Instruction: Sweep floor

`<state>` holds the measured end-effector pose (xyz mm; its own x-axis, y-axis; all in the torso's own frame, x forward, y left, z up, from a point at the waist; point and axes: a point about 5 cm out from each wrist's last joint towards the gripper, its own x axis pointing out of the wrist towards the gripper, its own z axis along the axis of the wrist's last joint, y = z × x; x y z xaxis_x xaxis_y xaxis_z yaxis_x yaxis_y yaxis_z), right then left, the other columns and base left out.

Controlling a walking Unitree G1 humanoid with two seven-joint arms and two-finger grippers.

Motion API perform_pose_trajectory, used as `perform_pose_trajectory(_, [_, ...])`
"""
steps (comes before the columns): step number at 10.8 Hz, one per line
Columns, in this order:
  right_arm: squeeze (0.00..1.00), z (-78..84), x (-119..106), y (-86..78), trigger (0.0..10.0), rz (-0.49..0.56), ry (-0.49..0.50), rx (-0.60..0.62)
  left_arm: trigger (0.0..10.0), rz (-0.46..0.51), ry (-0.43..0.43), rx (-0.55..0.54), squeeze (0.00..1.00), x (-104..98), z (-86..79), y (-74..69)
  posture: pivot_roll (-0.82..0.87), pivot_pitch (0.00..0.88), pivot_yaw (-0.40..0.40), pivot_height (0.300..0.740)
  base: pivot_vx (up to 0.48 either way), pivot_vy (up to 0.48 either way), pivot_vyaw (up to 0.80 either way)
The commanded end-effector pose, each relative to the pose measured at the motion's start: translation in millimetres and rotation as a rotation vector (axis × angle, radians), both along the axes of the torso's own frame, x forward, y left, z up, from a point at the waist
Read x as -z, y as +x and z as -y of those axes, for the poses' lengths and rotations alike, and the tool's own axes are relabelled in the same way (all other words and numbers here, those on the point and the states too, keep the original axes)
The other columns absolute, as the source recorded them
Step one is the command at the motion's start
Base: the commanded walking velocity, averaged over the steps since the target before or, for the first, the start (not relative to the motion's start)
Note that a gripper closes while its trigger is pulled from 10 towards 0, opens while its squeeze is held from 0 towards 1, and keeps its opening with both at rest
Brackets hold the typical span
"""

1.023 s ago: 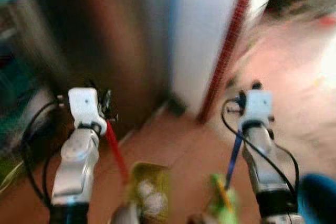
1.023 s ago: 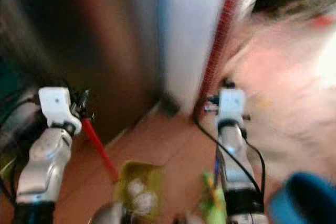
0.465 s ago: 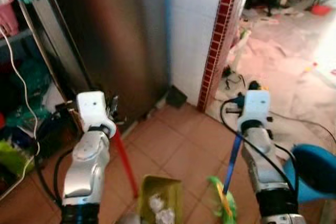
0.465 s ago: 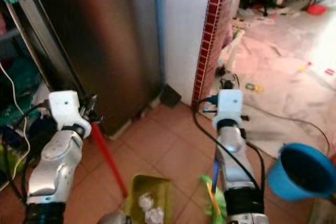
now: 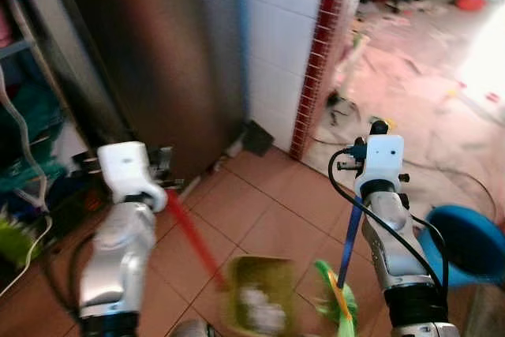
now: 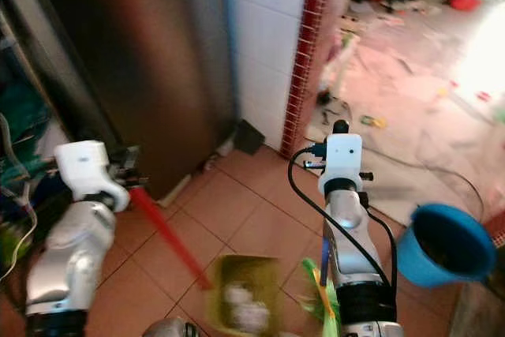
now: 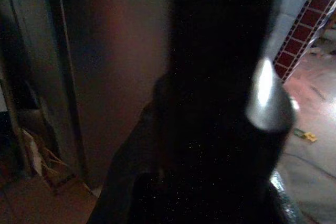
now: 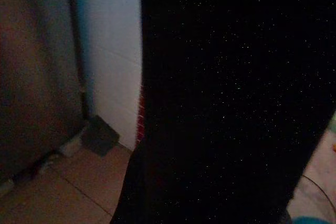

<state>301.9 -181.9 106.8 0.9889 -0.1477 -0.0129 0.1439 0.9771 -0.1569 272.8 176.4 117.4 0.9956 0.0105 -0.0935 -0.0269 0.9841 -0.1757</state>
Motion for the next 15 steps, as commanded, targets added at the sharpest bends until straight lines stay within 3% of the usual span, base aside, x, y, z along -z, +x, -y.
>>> perform_pose_trajectory(1, [0.00, 7.7, 10, -2.4, 10.0, -0.043, 0.001, 0.043, 10.0, 0.056, 0.011, 0.013, 0.00, -10, 2.1, 2.4, -0.06, 0.000, 0.015, 0.740, 0.000, 0.000, -0.80])
perform_pose_trajectory(4, [0.00, 4.2, 6, 3.8, 10.0, -0.018, 0.020, 0.061, 10.0, 0.061, -0.046, 0.057, 0.00, -12, 10.5, 8.2, -0.07, 0.000, 0.031, 0.740, 0.000, 0.000, -0.80])
perform_pose_trajectory(10, [0.00, 9.3, 5, 4.1, 10.0, -0.009, 0.015, 0.103, 10.0, 0.066, -0.039, 0.081, 0.00, -14, 8.7, 12.6, -0.06, 0.000, 0.040, 0.740, 0.000, 0.000, -0.80])
perform_pose_trajectory(13, [0.00, 23.7, 7, 1.5, 10.0, -0.022, -0.014, 0.159, 10.0, 0.078, -0.026, 0.101, 0.00, -16, 7.4, 14.6, -0.07, 0.000, 0.043, 0.740, 0.000, 0.000, -0.80])
perform_pose_trajectory(15, [0.00, 19.8, 9, 2.1, 10.0, -0.020, 0.001, 0.148, 10.0, 0.090, -0.024, 0.129, 0.00, -17, 10.3, 14.4, -0.06, 0.000, 0.046, 0.740, 0.343, 0.000, -0.40])
